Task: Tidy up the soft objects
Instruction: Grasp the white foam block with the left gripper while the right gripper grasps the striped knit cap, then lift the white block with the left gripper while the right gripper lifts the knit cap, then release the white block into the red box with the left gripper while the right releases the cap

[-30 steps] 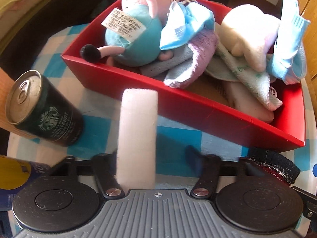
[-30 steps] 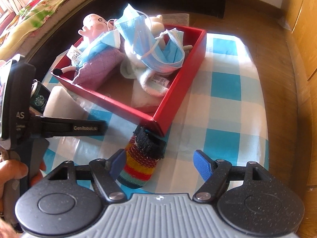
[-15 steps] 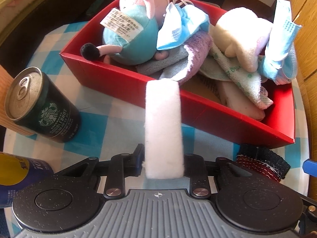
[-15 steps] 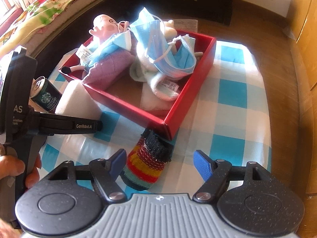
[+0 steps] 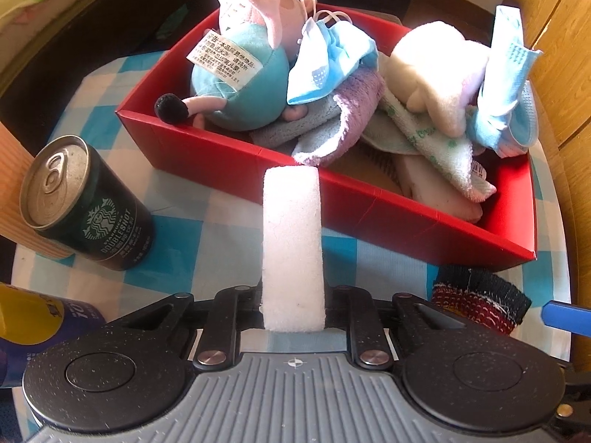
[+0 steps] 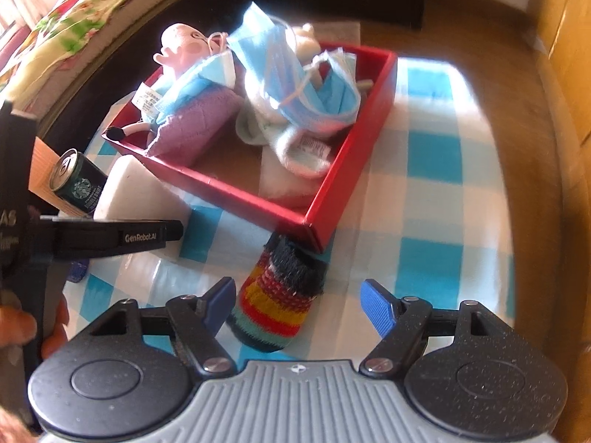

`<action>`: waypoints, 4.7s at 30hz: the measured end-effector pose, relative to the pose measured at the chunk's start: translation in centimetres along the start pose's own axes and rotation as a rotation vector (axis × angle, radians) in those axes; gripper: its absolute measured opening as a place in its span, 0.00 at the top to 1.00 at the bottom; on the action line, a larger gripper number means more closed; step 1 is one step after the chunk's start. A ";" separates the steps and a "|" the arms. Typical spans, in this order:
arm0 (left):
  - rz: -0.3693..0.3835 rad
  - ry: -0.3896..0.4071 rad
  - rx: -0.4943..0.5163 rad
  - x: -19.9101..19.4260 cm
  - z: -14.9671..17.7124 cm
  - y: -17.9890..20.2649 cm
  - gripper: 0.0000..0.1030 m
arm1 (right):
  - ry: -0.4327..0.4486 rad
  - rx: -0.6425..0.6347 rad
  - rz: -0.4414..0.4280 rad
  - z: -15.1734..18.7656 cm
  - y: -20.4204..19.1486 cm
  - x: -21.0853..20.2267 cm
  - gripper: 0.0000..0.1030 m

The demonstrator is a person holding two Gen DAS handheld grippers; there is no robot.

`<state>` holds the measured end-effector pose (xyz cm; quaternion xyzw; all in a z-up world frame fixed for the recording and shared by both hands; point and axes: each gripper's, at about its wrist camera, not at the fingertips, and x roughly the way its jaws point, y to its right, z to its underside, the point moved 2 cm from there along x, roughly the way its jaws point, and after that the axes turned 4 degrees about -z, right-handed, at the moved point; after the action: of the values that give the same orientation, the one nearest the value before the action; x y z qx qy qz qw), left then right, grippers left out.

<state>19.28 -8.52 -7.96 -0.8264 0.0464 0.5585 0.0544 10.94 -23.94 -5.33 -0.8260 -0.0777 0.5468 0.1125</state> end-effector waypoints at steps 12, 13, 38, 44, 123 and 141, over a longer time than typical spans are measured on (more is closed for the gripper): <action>0.021 0.036 -0.019 -2.0 0.2 -0.8 0.82 | -0.021 0.042 -0.008 0.4 -0.8 1.9 0.49; 0.023 0.037 -0.020 -2.1 0.2 -0.9 0.82 | -0.019 0.049 -0.013 0.4 -0.8 2.0 0.49; 0.062 0.084 -0.001 -4.5 0.0 -1.0 0.82 | -0.041 -0.108 -0.053 1.7 -2.9 2.6 0.94; 0.067 0.109 -0.002 -5.4 -0.2 -1.0 0.82 | 0.025 -0.094 -0.071 0.9 -2.8 0.3 0.94; 0.081 0.378 -0.108 -8.3 -8.2 0.6 0.38 | 0.457 0.110 -0.007 -10.5 1.8 -4.4 0.64; 0.021 0.402 -0.109 -12.0 -0.9 -2.0 0.35 | 0.463 0.046 -0.030 -3.9 -2.4 -7.9 0.64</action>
<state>15.90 -6.47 3.56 -0.9225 0.0345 0.3843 -0.0067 11.40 -24.00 3.82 -0.9254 -0.0498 0.3427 0.1543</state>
